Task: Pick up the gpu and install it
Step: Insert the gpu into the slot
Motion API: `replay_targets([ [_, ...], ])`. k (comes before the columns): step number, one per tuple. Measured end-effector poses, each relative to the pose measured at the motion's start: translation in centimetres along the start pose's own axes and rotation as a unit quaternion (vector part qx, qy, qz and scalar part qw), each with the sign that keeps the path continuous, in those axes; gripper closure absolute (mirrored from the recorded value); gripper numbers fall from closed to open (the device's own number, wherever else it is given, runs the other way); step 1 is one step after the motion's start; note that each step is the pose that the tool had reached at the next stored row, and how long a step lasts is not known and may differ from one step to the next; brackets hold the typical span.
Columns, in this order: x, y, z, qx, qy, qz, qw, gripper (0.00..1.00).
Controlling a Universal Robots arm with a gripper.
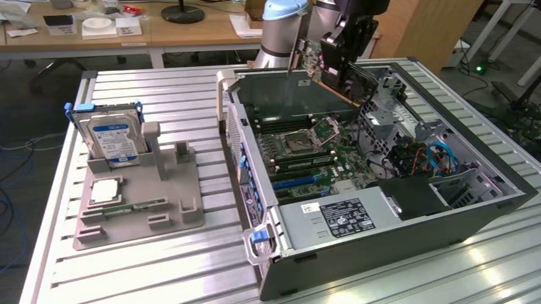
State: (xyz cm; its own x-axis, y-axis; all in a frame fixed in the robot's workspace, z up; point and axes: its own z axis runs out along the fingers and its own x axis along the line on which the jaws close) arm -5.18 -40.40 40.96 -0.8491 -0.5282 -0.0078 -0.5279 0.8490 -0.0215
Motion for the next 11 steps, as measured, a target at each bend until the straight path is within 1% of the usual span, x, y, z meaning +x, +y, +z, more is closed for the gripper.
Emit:
replay_targets([
  [6,0.00,0.00,0.00,-0.0005,-0.0007,-0.025,0.9997,0.72],
  [11,0.00,0.00,0.00,-0.0008,-0.0013,-0.044,0.9990,0.72],
])
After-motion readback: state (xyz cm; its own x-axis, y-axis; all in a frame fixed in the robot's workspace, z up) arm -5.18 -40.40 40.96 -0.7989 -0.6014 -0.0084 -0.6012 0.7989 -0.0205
